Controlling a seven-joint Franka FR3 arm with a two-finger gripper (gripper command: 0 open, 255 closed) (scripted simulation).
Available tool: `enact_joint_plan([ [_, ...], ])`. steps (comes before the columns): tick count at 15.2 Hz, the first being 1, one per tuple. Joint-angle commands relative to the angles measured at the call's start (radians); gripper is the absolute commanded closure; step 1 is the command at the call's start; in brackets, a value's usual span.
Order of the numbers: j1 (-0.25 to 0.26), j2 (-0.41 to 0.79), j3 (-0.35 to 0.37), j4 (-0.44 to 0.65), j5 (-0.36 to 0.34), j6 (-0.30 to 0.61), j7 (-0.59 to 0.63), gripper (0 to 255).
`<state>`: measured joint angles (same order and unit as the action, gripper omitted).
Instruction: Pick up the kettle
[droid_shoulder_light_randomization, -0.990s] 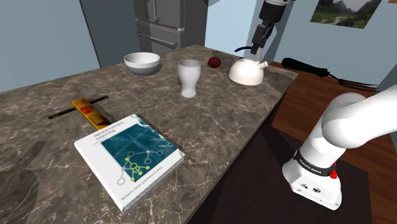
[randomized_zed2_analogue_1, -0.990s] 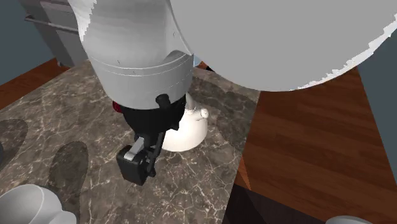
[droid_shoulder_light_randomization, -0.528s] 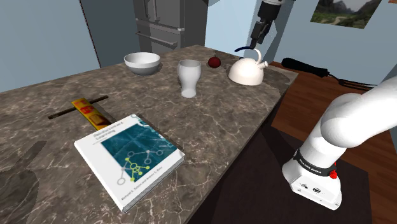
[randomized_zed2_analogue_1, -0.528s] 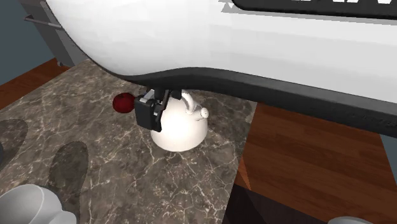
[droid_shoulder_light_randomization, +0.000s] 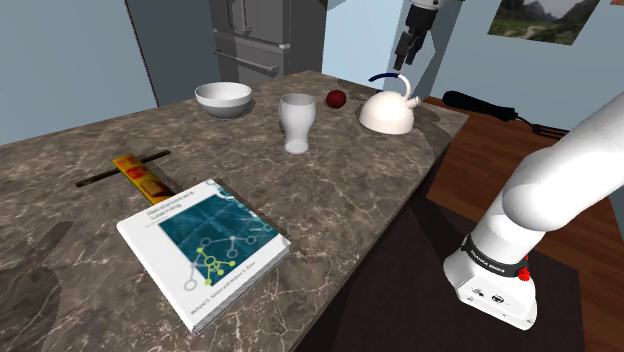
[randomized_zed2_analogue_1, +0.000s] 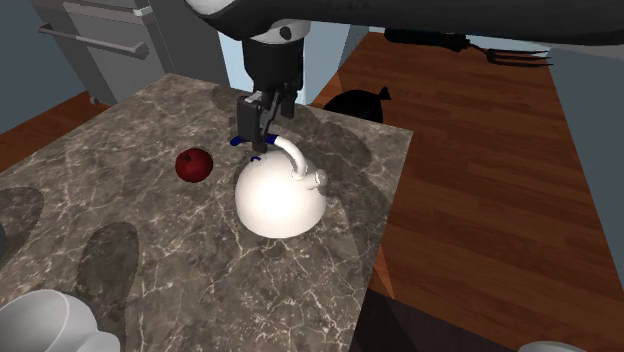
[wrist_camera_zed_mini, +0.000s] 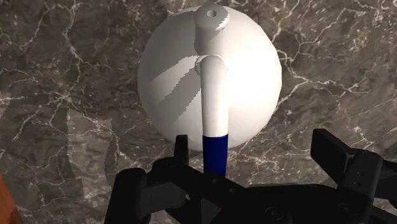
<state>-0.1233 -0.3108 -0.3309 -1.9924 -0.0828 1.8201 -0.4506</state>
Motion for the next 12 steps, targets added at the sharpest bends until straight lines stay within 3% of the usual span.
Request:
enact_joint_plan([
  [1,-0.007,0.053,-0.032,0.054,0.016,-0.003,-0.038,0],
  [10,-0.01,0.048,-0.036,-0.052,0.012,0.099,-0.038,0],
  [11,-0.01,0.048,-0.035,-0.054,0.012,0.1,-0.037,255],
  [12,-0.01,0.048,-0.035,-0.053,0.012,0.099,-0.037,255],
])
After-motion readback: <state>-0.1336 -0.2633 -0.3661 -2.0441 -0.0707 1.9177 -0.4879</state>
